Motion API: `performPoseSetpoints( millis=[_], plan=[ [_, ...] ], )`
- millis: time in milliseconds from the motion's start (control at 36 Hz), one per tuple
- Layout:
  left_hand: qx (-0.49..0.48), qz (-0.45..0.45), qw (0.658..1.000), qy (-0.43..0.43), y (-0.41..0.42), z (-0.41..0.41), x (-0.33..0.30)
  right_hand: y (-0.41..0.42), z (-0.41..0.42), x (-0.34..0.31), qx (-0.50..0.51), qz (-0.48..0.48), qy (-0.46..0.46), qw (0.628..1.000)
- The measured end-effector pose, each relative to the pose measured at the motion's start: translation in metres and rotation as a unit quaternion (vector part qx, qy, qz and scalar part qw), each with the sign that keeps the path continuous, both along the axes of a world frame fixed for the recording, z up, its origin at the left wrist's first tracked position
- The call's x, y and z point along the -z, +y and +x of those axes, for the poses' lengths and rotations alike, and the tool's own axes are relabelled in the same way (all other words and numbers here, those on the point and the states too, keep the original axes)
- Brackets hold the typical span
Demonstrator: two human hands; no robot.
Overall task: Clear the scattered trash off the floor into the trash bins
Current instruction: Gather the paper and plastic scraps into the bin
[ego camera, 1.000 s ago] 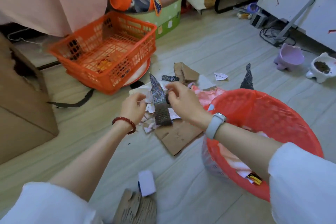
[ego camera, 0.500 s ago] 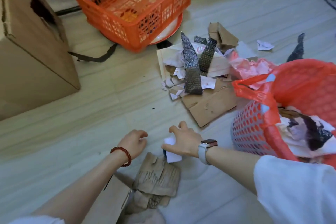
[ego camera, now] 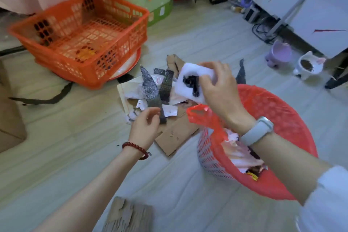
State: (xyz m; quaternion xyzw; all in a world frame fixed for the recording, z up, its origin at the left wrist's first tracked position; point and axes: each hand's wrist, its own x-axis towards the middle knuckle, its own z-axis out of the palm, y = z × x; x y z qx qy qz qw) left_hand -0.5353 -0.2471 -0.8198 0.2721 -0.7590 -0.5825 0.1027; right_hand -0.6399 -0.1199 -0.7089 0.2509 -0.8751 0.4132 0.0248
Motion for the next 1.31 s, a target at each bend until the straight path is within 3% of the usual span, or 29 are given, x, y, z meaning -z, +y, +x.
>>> performPoseSetpoints(
  millis=[194, 250, 306, 361, 417, 528, 750, 889, 944, 1056, 1111, 1222, 1306],
  plan=[
    [0.183, 0.151, 0.971, -0.018, 0.093, -0.057, -0.037, 0.116, -0.036, 0.011, 0.117, 0.030, -0.073, 0.990],
    [0.194, 0.107, 0.975, -0.005, 0.106, -0.064, -0.035, 0.140, -0.041, 0.021, 0.117, 0.077, -0.051, 0.989],
    [0.196, 0.029, 0.980, -0.021, 0.117, -0.071, -0.035, 0.166, -0.049, 0.032, 0.128, 0.168, 0.029, 0.977],
    [0.200, -0.033, 0.979, -0.031, 0.129, -0.076, -0.033, 0.194, -0.058, 0.042, 0.160, 0.292, 0.069, 0.941],
    [0.202, -0.062, 0.977, -0.039, 0.145, -0.084, -0.031, 0.222, -0.068, 0.048, 0.200, 0.377, 0.026, 0.904],
    [0.205, -0.096, 0.973, -0.034, 0.183, -0.110, -0.033, 0.271, -0.091, 0.056, 0.245, 0.410, -0.041, 0.877],
    [0.200, -0.126, 0.972, -0.006, 0.247, -0.194, -0.045, 0.343, -0.156, 0.055, 0.346, 0.356, 0.004, 0.868],
    [0.174, -0.091, 0.981, -0.007, 0.289, -0.246, -0.040, 0.361, -0.188, 0.060, 0.310, 0.342, 0.027, 0.887],
    [0.157, -0.077, 0.985, -0.013, 0.304, -0.265, -0.036, 0.368, -0.201, 0.063, 0.275, 0.347, -0.002, 0.897],
    [0.138, -0.054, 0.989, -0.027, 0.331, -0.293, -0.033, 0.371, -0.212, 0.058, 0.112, 0.219, -0.103, 0.964],
    [0.136, -0.042, 0.990, -0.020, 0.339, -0.304, -0.033, 0.367, -0.205, 0.053, 0.041, 0.179, -0.131, 0.974],
    [0.123, 0.018, 0.992, -0.014, 0.343, -0.321, -0.037, 0.368, -0.193, 0.053, -0.039, 0.247, -0.090, 0.964],
    [0.125, 0.123, 0.982, -0.064, 0.343, -0.326, -0.044, 0.374, -0.191, 0.060, -0.094, 0.304, -0.033, 0.948]
  ],
)
